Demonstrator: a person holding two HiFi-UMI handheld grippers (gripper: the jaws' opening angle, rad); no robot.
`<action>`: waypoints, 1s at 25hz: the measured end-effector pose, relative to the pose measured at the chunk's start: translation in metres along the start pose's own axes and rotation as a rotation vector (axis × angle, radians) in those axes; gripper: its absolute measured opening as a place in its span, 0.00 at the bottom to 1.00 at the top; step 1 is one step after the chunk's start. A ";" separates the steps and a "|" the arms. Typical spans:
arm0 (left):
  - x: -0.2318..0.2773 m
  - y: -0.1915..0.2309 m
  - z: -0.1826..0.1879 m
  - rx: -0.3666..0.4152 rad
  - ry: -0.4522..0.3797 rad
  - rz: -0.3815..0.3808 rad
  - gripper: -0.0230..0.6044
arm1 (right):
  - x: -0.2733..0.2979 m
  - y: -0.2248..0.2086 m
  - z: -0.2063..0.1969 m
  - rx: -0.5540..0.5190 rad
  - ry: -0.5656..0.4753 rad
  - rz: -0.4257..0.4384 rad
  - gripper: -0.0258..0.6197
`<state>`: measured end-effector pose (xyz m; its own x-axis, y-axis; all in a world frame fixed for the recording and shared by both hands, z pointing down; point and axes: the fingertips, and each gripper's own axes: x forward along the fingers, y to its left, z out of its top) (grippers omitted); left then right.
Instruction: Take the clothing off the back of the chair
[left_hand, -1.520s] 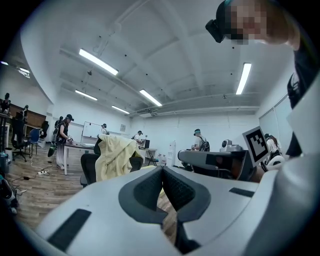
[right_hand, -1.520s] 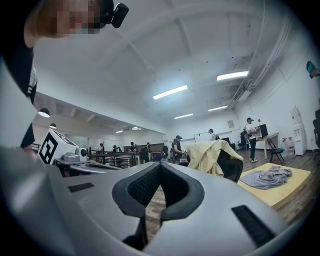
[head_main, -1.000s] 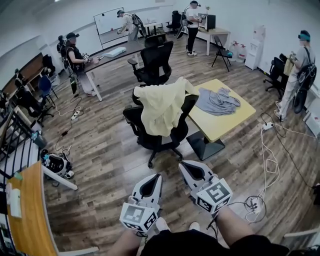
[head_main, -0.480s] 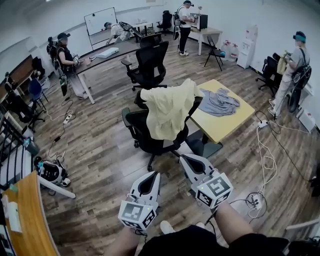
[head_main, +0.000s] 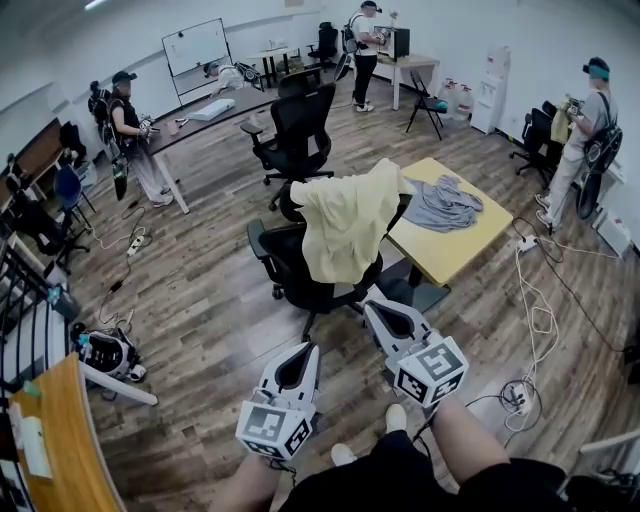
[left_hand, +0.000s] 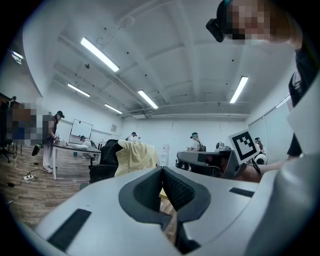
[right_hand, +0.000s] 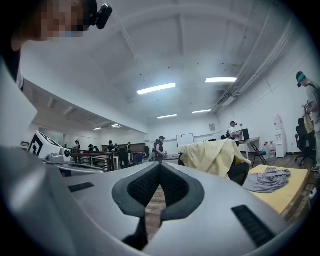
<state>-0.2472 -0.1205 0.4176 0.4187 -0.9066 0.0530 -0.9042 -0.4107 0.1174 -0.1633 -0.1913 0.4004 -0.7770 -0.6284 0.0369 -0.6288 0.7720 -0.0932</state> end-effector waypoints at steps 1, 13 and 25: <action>0.001 0.002 0.000 0.001 0.000 0.001 0.06 | 0.003 -0.003 0.000 0.004 -0.001 -0.004 0.06; 0.049 0.018 -0.002 0.013 0.009 0.028 0.06 | 0.039 -0.056 -0.010 0.053 0.022 -0.020 0.06; 0.134 0.043 -0.008 -0.024 0.030 0.041 0.06 | 0.094 -0.141 -0.029 0.090 0.066 -0.061 0.30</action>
<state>-0.2291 -0.2591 0.4381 0.3842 -0.9190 0.0883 -0.9184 -0.3707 0.1383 -0.1490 -0.3564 0.4458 -0.7393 -0.6643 0.1103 -0.6723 0.7188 -0.1771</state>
